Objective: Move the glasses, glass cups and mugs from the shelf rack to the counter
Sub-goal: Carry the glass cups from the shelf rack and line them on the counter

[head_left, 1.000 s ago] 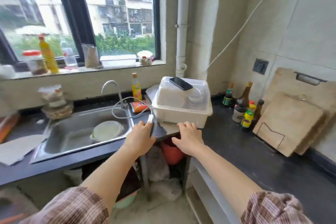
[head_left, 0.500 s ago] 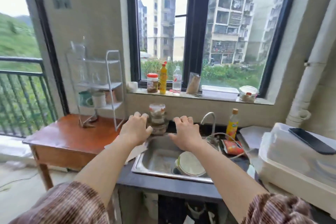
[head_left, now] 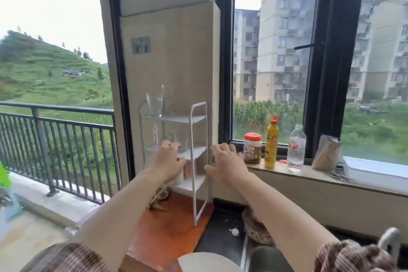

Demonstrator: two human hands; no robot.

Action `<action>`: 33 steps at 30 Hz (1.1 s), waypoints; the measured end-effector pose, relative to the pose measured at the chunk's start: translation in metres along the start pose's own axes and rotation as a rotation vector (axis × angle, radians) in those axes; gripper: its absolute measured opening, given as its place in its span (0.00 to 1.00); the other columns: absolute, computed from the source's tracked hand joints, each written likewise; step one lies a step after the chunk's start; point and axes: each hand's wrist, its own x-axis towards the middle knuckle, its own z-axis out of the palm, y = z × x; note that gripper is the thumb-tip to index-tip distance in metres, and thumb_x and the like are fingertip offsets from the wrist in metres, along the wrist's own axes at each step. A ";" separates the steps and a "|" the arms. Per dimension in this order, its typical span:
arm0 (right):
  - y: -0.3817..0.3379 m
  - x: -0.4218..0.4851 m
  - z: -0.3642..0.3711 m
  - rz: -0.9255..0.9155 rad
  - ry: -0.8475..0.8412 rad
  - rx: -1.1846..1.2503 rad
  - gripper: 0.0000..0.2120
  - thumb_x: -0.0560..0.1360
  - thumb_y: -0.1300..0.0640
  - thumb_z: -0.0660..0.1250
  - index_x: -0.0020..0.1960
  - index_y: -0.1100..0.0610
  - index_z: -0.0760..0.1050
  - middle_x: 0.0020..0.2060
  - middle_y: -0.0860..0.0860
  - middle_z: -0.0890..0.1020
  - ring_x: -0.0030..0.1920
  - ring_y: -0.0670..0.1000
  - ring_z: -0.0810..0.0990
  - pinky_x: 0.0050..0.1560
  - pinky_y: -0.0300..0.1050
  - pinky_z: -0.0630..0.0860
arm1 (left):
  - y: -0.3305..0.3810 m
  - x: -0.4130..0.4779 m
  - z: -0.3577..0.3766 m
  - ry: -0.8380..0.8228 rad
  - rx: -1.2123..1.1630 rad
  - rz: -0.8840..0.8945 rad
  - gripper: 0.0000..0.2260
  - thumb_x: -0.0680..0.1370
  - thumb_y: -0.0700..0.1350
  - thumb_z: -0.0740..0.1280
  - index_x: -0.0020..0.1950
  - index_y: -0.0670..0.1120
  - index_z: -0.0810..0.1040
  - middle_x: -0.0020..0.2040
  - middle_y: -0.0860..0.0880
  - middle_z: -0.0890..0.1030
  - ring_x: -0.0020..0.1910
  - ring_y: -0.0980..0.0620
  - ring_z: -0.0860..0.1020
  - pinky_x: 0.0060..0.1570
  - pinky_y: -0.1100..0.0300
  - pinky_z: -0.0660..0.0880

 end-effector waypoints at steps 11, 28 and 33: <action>-0.061 0.184 0.035 -0.102 0.090 0.067 0.28 0.76 0.45 0.64 0.71 0.56 0.64 0.67 0.56 0.70 0.68 0.57 0.64 0.66 0.55 0.64 | -0.119 0.155 0.007 0.162 -0.195 -0.113 0.22 0.76 0.49 0.62 0.70 0.46 0.67 0.66 0.43 0.71 0.59 0.44 0.74 0.51 0.54 0.69; -0.103 0.472 0.062 0.260 0.247 0.523 0.33 0.72 0.45 0.71 0.70 0.60 0.65 0.66 0.56 0.73 0.65 0.57 0.73 0.58 0.45 0.69 | -0.233 0.376 0.011 0.153 -0.775 0.040 0.44 0.67 0.54 0.76 0.76 0.49 0.55 0.67 0.47 0.71 0.64 0.51 0.71 0.65 0.53 0.68; -0.105 0.508 0.073 0.327 0.182 0.663 0.33 0.67 0.42 0.75 0.62 0.59 0.68 0.54 0.53 0.75 0.49 0.52 0.74 0.40 0.42 0.68 | -0.241 0.395 0.017 0.027 -0.900 0.030 0.45 0.64 0.54 0.78 0.75 0.54 0.57 0.60 0.51 0.73 0.59 0.51 0.73 0.62 0.54 0.71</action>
